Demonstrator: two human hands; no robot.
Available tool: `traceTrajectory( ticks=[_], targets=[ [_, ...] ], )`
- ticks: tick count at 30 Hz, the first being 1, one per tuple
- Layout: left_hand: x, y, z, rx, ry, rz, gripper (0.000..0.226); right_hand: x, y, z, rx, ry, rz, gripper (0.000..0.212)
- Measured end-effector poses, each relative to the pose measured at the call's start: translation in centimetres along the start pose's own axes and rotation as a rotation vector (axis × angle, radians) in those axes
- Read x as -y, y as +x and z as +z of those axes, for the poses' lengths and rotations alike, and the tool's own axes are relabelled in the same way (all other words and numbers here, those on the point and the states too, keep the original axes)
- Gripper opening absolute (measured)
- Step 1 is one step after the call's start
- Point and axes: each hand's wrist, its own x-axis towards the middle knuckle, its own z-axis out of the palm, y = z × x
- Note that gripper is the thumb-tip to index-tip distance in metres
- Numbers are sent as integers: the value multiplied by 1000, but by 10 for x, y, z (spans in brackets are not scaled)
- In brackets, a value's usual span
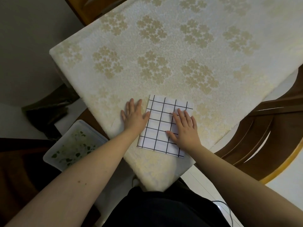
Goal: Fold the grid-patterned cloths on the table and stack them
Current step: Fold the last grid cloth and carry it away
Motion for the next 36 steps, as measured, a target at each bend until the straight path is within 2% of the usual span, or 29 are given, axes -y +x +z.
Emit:
traceTrajectory(
  ticks=[3,6,9,13,18,20,23,28,32,34,36],
  targets=[
    [-1,-16,1,-191,-74,-2,42,5,-19,-5,-110,27,29,63],
    [0,-28,2,-134,-67,-105,36,15,-39,-6,-184,46,-13,53],
    [-8,-29,-4,-4,-80,-192,36,27,-55,0,-93,49,-31,53],
    [-16,-25,-11,114,-180,-253,36,36,-64,7,122,26,-6,67],
    [-15,-28,-20,134,-614,-182,33,35,-65,-2,231,34,2,66],
    [-14,-28,-23,160,-711,-190,37,35,-65,-7,237,42,-4,65],
    [-9,-25,-23,206,-728,-185,36,36,-65,-13,132,108,62,59],
    [3,-23,-22,265,-675,-161,25,31,-55,-24,-56,295,316,50],
    [5,-28,-32,263,-561,5,17,16,-35,-36,-61,407,499,68],
    [7,-33,-37,275,-556,86,11,8,-26,-41,-36,419,526,76],
    [12,-36,-41,300,-604,114,14,2,-18,-44,-7,413,518,84]
  ],
)
